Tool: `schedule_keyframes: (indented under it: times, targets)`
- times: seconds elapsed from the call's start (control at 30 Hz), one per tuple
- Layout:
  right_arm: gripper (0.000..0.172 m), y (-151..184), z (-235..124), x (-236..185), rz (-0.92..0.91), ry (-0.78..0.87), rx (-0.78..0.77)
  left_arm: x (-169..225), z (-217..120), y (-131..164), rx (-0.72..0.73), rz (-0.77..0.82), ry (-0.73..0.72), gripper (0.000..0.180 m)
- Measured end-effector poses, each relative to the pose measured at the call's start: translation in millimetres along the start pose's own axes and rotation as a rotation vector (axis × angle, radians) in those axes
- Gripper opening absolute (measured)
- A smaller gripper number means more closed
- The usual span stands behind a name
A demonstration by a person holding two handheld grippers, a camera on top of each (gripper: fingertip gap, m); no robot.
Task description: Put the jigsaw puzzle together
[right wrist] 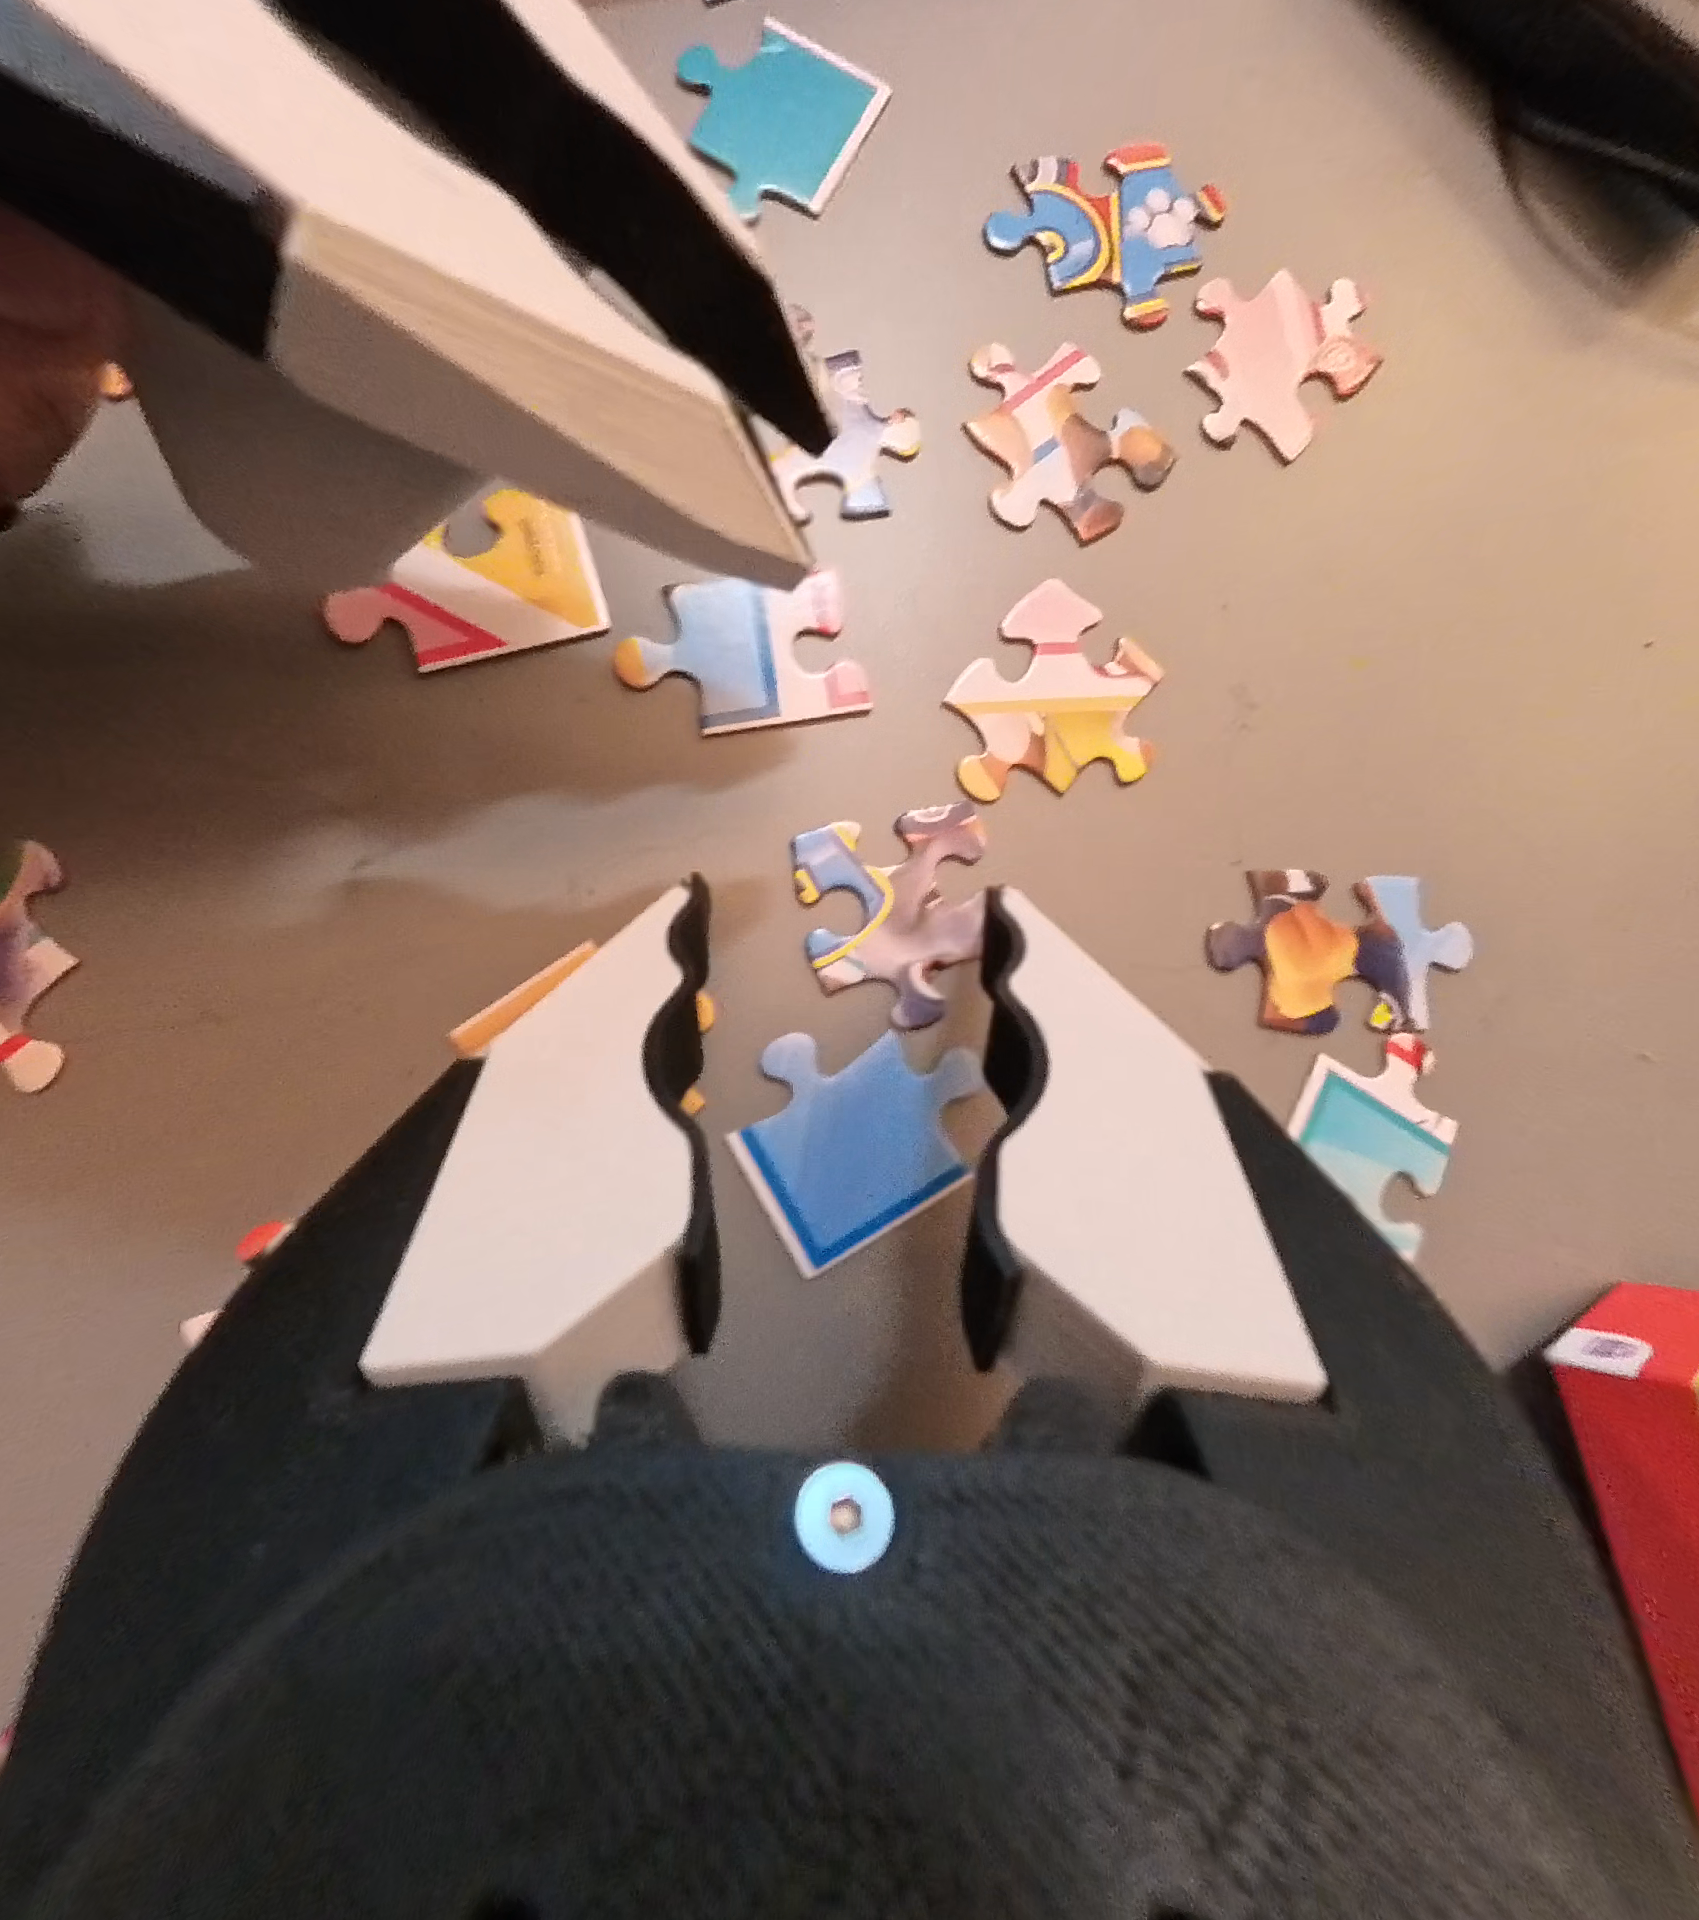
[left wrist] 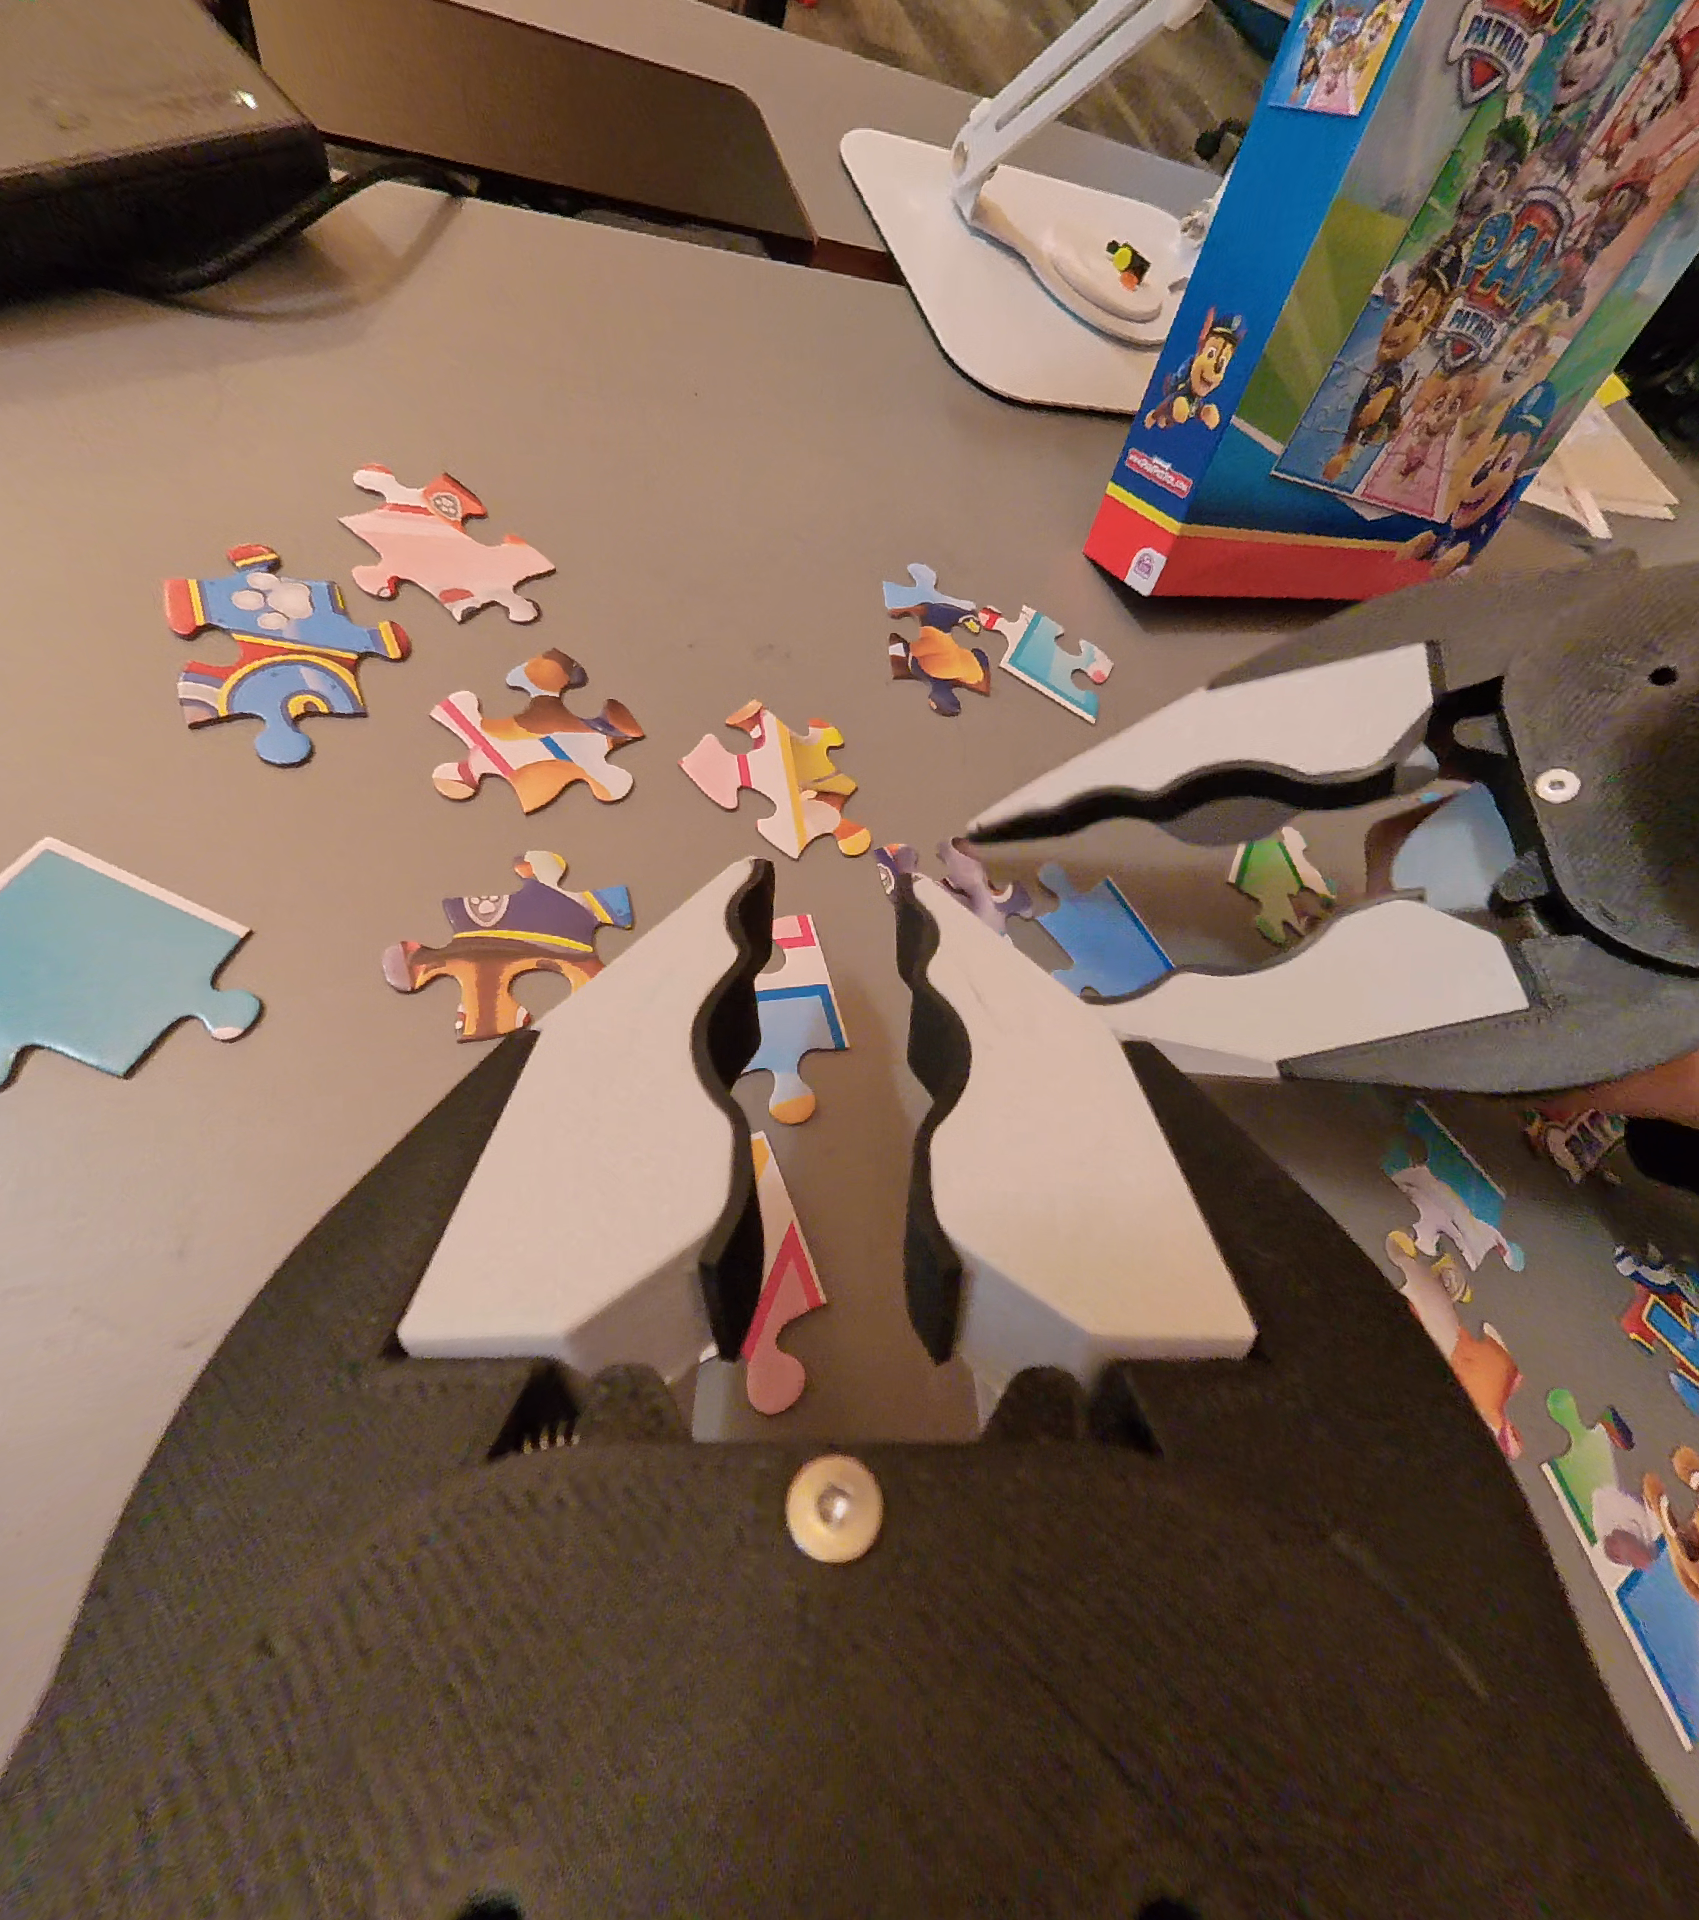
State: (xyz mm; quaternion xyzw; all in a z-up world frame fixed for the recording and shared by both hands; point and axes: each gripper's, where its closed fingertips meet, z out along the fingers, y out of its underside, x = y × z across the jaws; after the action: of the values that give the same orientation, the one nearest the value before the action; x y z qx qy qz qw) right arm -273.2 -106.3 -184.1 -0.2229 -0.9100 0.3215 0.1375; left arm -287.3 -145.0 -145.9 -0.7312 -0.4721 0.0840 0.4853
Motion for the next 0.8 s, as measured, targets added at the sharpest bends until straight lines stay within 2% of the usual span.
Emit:
schedule_keyframes:
  times: [0.13, 0.2, 0.27, 0.47, 0.73, 0.77, 0.8]
  targets:
    - [0.065, 1.9, 9.2, 13.0, 0.060, -0.023, -0.021, 0.0, 0.6, 1.1, -0.006, 0.003, -0.002, 0.021]
    - [0.068, 0.0, 11.8, 9.2, 0.112, -0.075, -0.004, -0.2, 0.2, 0.6, -0.003, 0.003, -0.002, 0.021]
    - [0.065, -0.6, 12.6, 7.3, 0.089, -0.069, -0.003, -0.3, -0.5, -0.5, 0.002, -0.001, 0.000, 0.021]
    - [0.027, -4.4, 12.7, -5.8, 0.040, -0.105, -0.033, 1.6, 0.0, -0.8, 0.001, 0.001, 0.007, 0.021]
    - [0.026, -3.9, 11.5, -6.7, 0.029, -0.093, -0.037, 0.2, -1.7, -2.3, 0.013, -0.010, 0.010, 0.021]
    - [0.022, -4.8, 10.2, -7.9, 0.020, -0.096, -0.028, 0.5, -1.7, -2.5, 0.013, -0.009, 0.010, 0.021]
    - [0.000, -7.5, 7.5, -9.4, 0.005, -0.101, -0.007, 0.7, -1.6, -2.6, 0.013, -0.008, 0.010, 0.021]
